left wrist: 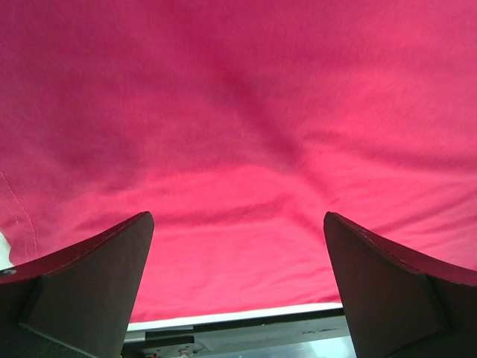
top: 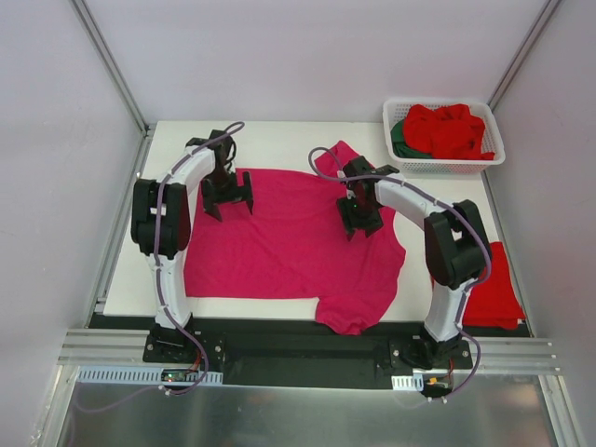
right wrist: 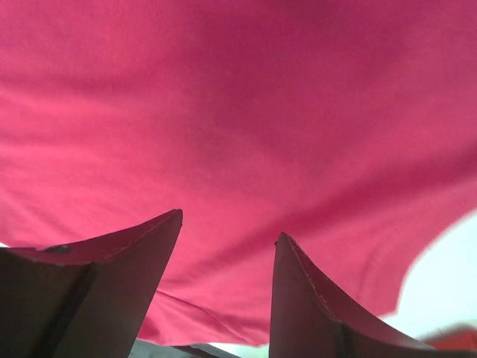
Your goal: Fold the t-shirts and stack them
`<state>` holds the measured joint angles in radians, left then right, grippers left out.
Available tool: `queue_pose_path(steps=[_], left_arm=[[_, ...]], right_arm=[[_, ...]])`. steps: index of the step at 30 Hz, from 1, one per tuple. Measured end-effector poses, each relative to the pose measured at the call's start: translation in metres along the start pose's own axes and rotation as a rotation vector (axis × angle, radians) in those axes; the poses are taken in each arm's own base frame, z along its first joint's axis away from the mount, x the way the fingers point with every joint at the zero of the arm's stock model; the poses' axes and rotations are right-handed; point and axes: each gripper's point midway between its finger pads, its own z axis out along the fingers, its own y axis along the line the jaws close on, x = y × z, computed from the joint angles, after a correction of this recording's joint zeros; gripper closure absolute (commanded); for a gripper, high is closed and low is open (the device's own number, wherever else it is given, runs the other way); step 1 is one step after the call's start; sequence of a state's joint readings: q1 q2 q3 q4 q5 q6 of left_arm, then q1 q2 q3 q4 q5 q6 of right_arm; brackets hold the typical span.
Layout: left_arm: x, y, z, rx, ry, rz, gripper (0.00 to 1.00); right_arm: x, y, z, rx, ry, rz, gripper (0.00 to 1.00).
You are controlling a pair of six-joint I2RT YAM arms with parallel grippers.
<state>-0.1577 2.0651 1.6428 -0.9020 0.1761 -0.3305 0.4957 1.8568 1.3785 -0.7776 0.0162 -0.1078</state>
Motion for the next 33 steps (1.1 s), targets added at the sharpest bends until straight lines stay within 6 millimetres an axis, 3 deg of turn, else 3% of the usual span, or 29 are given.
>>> queue_pose_path(steps=[8, 17, 24, 29, 33], left_arm=[[-0.012, 0.008, 0.007, 0.005, 0.013, -0.034, 0.01], [-0.036, 0.012, 0.007, 0.031, 0.001, -0.067, 0.01], [-0.05, 0.007, 0.008, 0.052, -0.018, -0.067, 0.01], [-0.048, 0.008, 0.007, 0.05, -0.01, -0.068, 0.01], [-0.049, 0.009, 0.006, 0.041, -0.012, -0.069, 0.01]], right_arm=[[-0.009, 0.008, 0.034, -0.142, 0.071, 0.095, 0.43], [-0.032, 0.009, 0.036, -0.239, 0.053, 0.16, 0.43], [-0.032, 0.01, 0.035, -0.261, 0.057, 0.171, 0.43], [-0.025, 0.003, 0.014, -0.22, 0.016, 0.174, 0.41], [-0.043, -0.014, -0.023, -0.132, -0.127, 0.172, 0.41]])
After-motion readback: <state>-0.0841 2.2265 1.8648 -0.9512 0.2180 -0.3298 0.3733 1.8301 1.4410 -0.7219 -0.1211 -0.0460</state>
